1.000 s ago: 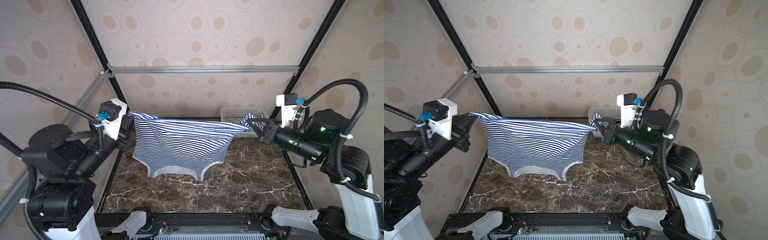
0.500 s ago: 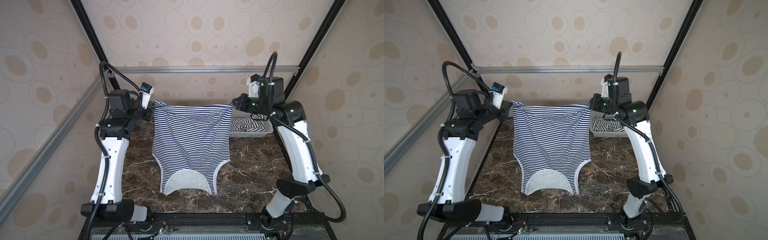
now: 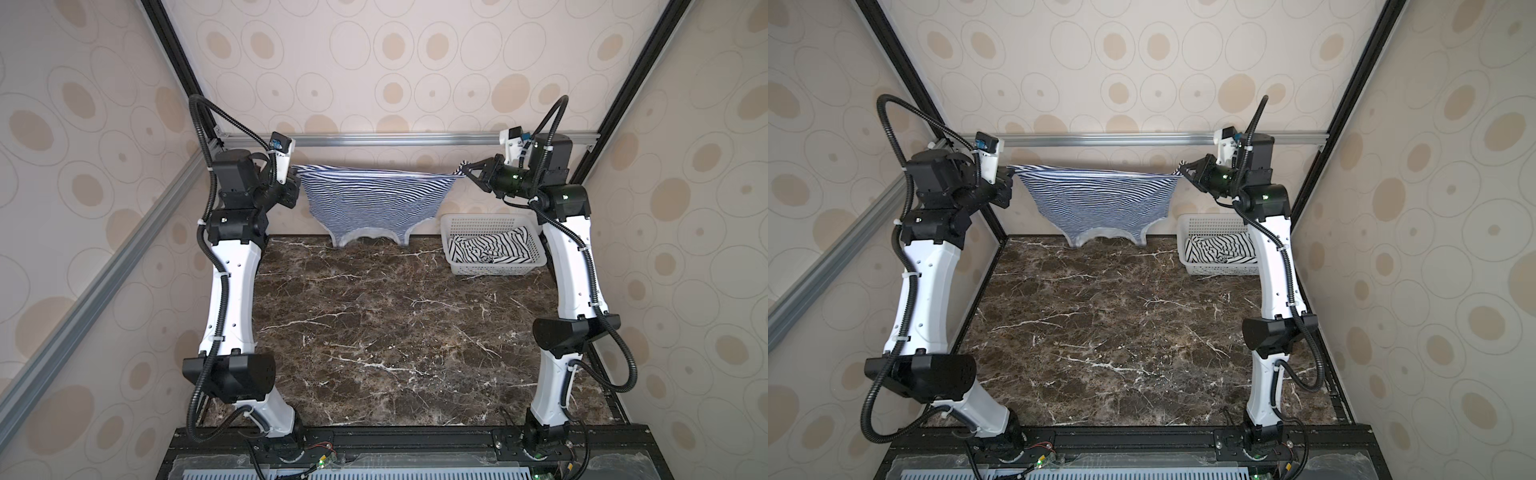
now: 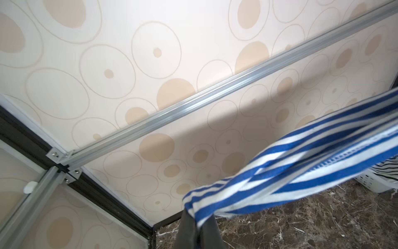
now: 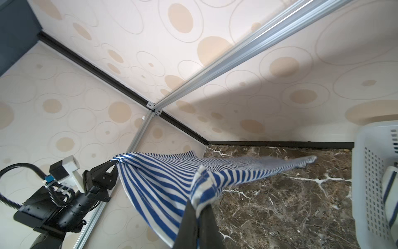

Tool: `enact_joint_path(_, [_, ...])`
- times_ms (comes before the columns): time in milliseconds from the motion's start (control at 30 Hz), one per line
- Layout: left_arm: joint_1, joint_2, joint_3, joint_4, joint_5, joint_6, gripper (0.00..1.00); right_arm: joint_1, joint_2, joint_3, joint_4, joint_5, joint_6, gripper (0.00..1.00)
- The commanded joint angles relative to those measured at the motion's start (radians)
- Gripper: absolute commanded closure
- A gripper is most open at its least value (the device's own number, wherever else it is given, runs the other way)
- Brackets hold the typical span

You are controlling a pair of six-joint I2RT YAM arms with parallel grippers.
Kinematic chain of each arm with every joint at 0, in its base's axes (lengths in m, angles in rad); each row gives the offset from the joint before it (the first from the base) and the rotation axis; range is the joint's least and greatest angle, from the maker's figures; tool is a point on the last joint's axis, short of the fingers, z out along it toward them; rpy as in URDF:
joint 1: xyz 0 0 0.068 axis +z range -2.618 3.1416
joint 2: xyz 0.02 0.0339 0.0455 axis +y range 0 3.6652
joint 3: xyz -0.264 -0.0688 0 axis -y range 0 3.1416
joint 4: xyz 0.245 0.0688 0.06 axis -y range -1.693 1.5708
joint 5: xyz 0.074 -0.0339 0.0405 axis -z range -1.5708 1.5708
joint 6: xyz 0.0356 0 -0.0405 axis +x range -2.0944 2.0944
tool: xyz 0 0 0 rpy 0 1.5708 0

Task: Fold and stack tank tops
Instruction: Smooth out the tank top at the center of the table.

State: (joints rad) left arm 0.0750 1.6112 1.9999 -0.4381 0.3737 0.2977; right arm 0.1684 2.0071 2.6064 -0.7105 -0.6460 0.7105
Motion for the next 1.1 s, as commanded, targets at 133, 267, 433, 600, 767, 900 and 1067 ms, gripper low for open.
enact_joint_path(133, [0.026,-0.171,-0.555,0.129,0.049,0.051,1.00,0.011,-0.250,-0.644,0.179,-0.045,-0.039,1.00])
enact_joint_path(267, [0.030,-0.272,-0.890,0.121,0.074,0.140,1.00,0.017,-0.429,-1.066,0.262,-0.035,-0.072,1.00])
enact_joint_path(433, [0.035,-0.398,-1.160,0.029,0.147,0.267,1.00,0.036,-0.638,-1.477,0.306,-0.020,-0.083,1.00])
enact_joint_path(600, [0.037,-0.471,-1.294,-0.050,0.165,0.361,1.00,0.075,-0.769,-1.700,0.270,0.029,-0.099,1.00])
enact_joint_path(767, [0.038,-0.473,-1.346,-0.135,0.171,0.431,1.00,0.080,-0.848,-1.826,0.230,0.046,-0.105,1.00])
enact_joint_path(900, [0.037,-0.503,-1.362,-0.194,0.156,0.471,1.00,0.083,-0.899,-1.896,0.202,0.049,-0.104,1.00])
enact_joint_path(1067, [0.037,-0.546,-1.358,-0.254,0.144,0.504,1.00,0.098,-1.011,-1.950,0.147,0.051,-0.079,1.00])
